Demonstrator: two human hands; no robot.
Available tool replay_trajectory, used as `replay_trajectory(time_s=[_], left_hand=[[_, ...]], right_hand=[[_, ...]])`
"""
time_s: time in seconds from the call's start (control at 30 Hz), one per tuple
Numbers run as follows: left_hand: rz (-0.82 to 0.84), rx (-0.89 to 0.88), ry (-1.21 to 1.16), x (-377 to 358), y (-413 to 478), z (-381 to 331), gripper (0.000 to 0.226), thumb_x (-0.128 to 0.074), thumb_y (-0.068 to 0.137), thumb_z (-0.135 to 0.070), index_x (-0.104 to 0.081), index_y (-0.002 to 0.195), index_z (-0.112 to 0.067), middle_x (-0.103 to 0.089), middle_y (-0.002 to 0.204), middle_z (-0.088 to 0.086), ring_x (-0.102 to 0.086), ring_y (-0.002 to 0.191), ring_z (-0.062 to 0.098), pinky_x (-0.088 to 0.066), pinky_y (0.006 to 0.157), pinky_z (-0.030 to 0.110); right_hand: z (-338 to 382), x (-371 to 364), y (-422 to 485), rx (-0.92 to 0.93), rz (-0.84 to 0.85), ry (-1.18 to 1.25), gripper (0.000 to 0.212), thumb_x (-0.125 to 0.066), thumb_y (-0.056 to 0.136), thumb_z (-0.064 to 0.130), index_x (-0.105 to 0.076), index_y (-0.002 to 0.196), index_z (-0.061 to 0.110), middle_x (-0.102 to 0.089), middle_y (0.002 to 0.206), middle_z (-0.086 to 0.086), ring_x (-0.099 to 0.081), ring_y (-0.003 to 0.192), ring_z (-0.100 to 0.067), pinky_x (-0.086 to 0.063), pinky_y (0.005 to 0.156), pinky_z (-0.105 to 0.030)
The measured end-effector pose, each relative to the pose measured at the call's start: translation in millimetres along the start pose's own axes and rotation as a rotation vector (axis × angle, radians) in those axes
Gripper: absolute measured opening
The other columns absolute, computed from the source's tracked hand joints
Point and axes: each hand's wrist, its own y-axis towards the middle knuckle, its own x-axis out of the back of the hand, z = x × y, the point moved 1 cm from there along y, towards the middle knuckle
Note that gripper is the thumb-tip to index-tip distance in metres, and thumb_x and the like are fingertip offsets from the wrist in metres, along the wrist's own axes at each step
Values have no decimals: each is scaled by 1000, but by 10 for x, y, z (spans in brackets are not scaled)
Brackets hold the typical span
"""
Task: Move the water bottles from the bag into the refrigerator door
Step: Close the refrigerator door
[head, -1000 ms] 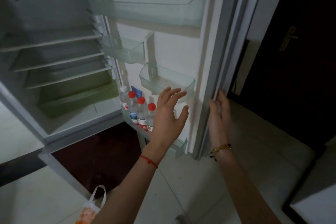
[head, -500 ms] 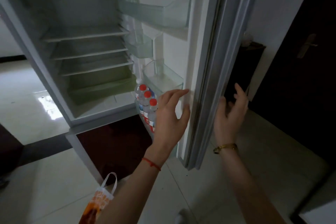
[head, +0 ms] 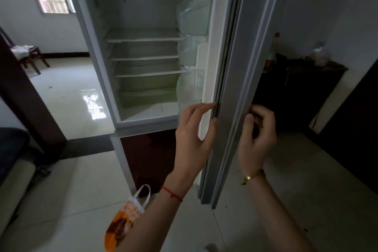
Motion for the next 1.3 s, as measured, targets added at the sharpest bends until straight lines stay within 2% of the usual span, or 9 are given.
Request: replay_trajectory(time_s=[0.2,0.3,0.4,0.57,0.7,0.83,0.97,1.2,1.3], left_hand=[[-86,39,42,330,13,153,31,-64,92,-11,-64,123,-11,-60,119,1,-59,114,7,-51,97,28],[-121,59,64,519,33,264,33,-65,91,-11,-63,124,-11,-60,120,0,-58,114,6,-50,96,24],[-143,88,93,692,64,372,35,-66,91,-13,-61,126,-10,-62,120,-2,-59,113,6,-49,94,19],[-191,120,110,953,152,547,41,-67,91,-17,-57,130,-10,-61,124,0,-60,115,11,-54,95,29],[-197,160,138,1129,251,666,48,-64,93,-26,-50,137,-14,-56,129,0,-56,119,7,-51,98,22],[-191,183,170,1351,373,877,57,-58,92,-39,-48,142,-14,-54,131,1,-55,120,4,-53,97,24],[-171,193,165,1594,504,1118,57,-54,94,-37,-45,145,-14,-54,134,1,-56,122,4,-53,98,24],[-227,208,180,1948,774,1620,45,-48,99,-34,-55,139,-13,-58,135,-1,-57,126,14,-54,99,42],[-246,209,199,2092,937,1832,38,-46,102,-23,-57,137,-12,-60,136,1,-56,129,15,-49,104,46]], right_hand=[[202,-420,-157,162,175,65,41,-54,92,15,-49,130,0,-51,134,-14,-51,123,-28,-48,95,-50],[303,-609,-193,243,232,70,48,-57,90,17,-47,133,0,-45,139,-6,-41,132,-11,-42,106,-38],[342,-811,-203,315,302,44,54,-60,88,22,-45,135,1,-43,143,-10,-34,136,-10,-36,111,-35],[372,-1199,-242,368,422,22,57,-51,90,29,-42,140,4,-36,150,-12,-28,142,-27,-22,118,-34],[370,-1514,-241,357,544,63,57,-39,93,30,-34,145,9,-27,156,-6,-14,148,-26,-12,121,-36],[348,-1850,-244,421,621,43,57,-33,96,31,-21,150,21,-16,160,-1,-7,150,-26,-14,120,-50],[316,-2214,-283,488,654,10,58,-27,98,37,-5,151,35,-6,160,9,-1,150,-24,-9,119,-57],[310,-2949,-380,560,667,3,53,-14,100,44,-2,152,34,5,161,12,4,150,-26,1,119,-56],[318,-3259,-379,591,669,-3,53,-13,101,43,-3,152,33,7,161,12,6,150,-26,2,119,-57]])
